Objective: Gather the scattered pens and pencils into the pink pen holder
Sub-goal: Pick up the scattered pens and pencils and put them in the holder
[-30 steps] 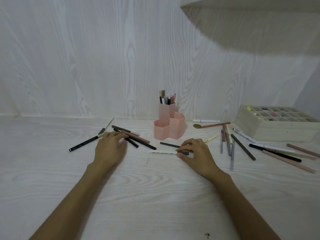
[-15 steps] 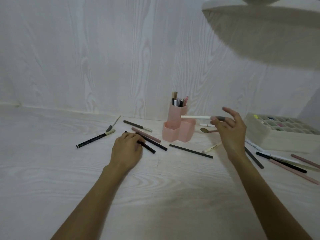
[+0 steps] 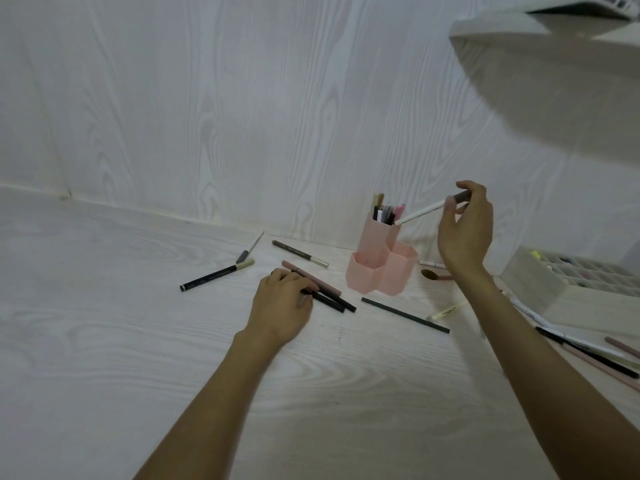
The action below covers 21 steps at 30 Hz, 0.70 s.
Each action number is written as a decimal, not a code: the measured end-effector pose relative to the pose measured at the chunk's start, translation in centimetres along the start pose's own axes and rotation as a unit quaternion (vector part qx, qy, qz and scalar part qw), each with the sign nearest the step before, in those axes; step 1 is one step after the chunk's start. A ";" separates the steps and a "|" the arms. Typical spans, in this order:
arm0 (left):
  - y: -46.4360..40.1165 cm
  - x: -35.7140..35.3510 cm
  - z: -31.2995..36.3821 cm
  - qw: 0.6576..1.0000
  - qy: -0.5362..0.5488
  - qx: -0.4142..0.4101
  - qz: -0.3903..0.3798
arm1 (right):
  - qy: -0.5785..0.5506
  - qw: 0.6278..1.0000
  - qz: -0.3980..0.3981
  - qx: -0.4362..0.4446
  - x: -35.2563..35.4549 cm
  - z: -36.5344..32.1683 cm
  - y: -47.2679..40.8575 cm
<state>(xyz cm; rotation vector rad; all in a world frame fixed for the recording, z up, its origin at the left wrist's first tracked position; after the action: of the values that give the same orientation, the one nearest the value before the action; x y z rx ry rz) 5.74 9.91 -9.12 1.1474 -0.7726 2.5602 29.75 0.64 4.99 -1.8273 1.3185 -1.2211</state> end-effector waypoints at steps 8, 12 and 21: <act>0.0 -0.1 -0.2 1.000 0.011 0.005 0.005 | -0.010 0.992 -0.122 0.016 -1.9 0.6 2.7; -0.1 -0.3 0.1 1.000 0.003 -0.004 0.002 | -0.025 0.989 -0.143 -0.001 -3.1 1.0 3.5; 0.2 -0.1 0.6 0.998 0.009 -0.027 -0.053 | 0.158 0.959 -0.222 0.072 -5.1 0.9 4.7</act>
<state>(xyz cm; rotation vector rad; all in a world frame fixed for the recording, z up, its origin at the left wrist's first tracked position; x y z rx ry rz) 6.05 9.40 -8.97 1.1169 -0.7513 2.4442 28.12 3.67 -1.13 -1.9393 0.9612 -1.8593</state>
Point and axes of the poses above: each hand's wrist, its own y-axis away from the middle knuckle, its own x-axis out of the back of the hand, z = x × y, the point moved 5 cm from there along -y, towards the middle knuckle, and after that the axes turned 8 degrees about x, right-handed, at the moved point
